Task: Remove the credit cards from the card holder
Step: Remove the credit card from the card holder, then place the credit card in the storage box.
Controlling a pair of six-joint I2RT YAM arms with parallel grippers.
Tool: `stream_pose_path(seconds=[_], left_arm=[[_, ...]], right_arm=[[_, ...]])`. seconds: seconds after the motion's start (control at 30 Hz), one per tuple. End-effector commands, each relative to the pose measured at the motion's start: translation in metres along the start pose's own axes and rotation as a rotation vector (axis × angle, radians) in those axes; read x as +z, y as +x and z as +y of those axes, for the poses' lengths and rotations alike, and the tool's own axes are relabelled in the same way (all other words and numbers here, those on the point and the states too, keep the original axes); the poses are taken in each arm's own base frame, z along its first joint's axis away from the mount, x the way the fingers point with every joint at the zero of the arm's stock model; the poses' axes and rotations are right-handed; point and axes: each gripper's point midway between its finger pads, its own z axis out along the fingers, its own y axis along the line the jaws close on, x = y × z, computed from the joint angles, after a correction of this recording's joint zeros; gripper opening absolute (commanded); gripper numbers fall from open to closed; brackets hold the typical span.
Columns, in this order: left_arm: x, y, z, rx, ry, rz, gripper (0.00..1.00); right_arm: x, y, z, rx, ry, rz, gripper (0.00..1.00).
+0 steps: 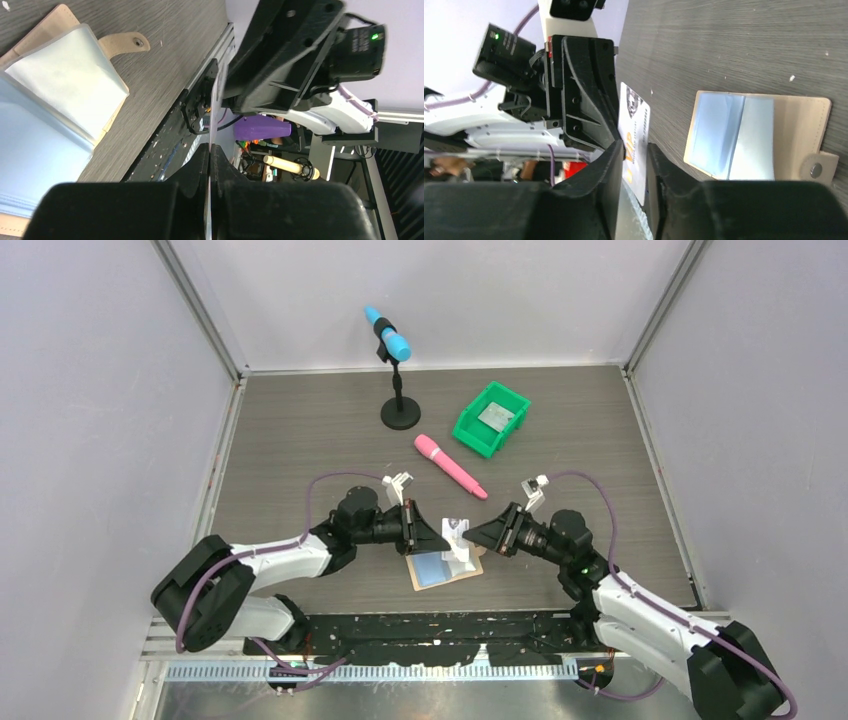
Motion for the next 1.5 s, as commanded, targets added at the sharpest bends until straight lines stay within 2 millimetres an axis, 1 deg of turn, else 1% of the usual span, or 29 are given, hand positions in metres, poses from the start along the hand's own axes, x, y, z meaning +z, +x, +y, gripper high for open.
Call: stream_pose_path(seconds=[0.0,0.07,0.1,0.13,0.17,0.2,0.23,0.27,0.3,0.33,0.37,0.4,0.43,0.47,0.5,0.53,0.6,0.7,0.73,0.77,0.8,0.97,1.13,1.47], left_arm=[[-0.008,0.016,0.001,0.067,0.019,0.064,0.00],[-0.011,0.021,0.005,0.089,0.005,0.084,0.00],[-0.013,0.024,0.006,0.097,-0.001,0.095,0.00],[-0.014,0.026,0.007,0.117,-0.002,0.104,0.00],[-0.016,0.029,0.008,0.129,-0.004,0.115,0.00],[-0.018,0.031,0.008,0.138,-0.003,0.127,0.00],[-0.020,0.034,0.009,0.146,-0.004,0.142,0.00],[-0.022,0.038,0.011,0.152,-0.010,0.158,0.00],[-0.023,0.040,0.012,0.159,-0.014,0.173,0.00],[-0.025,0.044,0.013,0.162,-0.018,0.191,0.00],[-0.027,0.046,0.014,0.166,-0.019,0.202,0.00],[-0.028,0.049,0.016,0.167,-0.021,0.209,0.00],[-0.029,0.050,0.016,0.170,-0.019,0.212,0.00],[-0.030,0.051,0.015,0.172,-0.015,0.215,0.00],[-0.031,0.052,0.015,0.177,-0.011,0.219,0.00],[-0.032,0.053,0.014,0.183,-0.007,0.221,0.00],[-0.034,0.054,0.012,0.194,0.002,0.228,0.00],[-0.035,0.056,0.010,0.210,0.018,0.240,0.00],[-0.035,0.057,0.008,0.215,0.024,0.244,0.00],[-0.036,0.057,0.006,0.221,0.033,0.248,0.00],[-0.036,0.058,0.005,0.225,0.041,0.252,0.00],[-0.037,0.059,0.001,0.243,0.065,0.261,0.00],[-0.038,0.059,-0.003,0.255,0.081,0.262,0.00],[-0.040,0.060,-0.006,0.270,0.094,0.260,0.00]], right_arm=[[0.002,-0.008,0.049,-0.261,-0.095,0.105,0.36],[0.001,-0.008,0.051,-0.328,-0.076,0.149,0.40],[0.002,-0.012,0.059,-0.359,-0.085,0.157,0.41],[0.001,-0.007,0.052,-0.403,-0.071,0.205,0.42],[0.001,-0.012,0.063,-0.426,-0.086,0.213,0.42],[0.001,-0.007,0.056,-0.440,-0.068,0.259,0.42],[0.002,-0.012,0.066,-0.467,-0.083,0.264,0.42],[0.001,-0.007,0.058,-0.475,-0.058,0.315,0.42],[0.003,-0.013,0.069,-0.503,-0.067,0.315,0.42],[0.002,-0.011,0.060,-0.514,-0.032,0.351,0.42],[0.003,-0.017,0.069,-0.543,-0.037,0.347,0.42],[0.002,-0.015,0.063,-0.558,-0.013,0.380,0.43],[0.004,-0.020,0.068,-0.575,-0.010,0.388,0.43],[0.000,-0.017,0.064,-0.589,0.004,0.424,0.44],[0.002,-0.019,0.066,-0.619,-0.004,0.438,0.45],[-0.001,-0.014,0.065,-0.610,-0.004,0.473,0.46],[-0.002,-0.011,0.063,-0.616,-0.008,0.513,0.47],[0.001,-0.006,0.062,-0.583,-0.030,0.545,0.47],[0.002,-0.003,0.067,-0.577,-0.071,0.555,0.47],[0.003,0.003,0.067,-0.553,-0.091,0.578,0.47],[0.005,0.004,0.068,-0.558,-0.105,0.579,0.47],[0.013,0.023,0.062,-0.528,-0.130,0.657,0.47],[0.019,0.033,0.055,-0.507,-0.125,0.684,0.46],[0.023,0.043,0.039,-0.502,-0.088,0.735,0.49]])
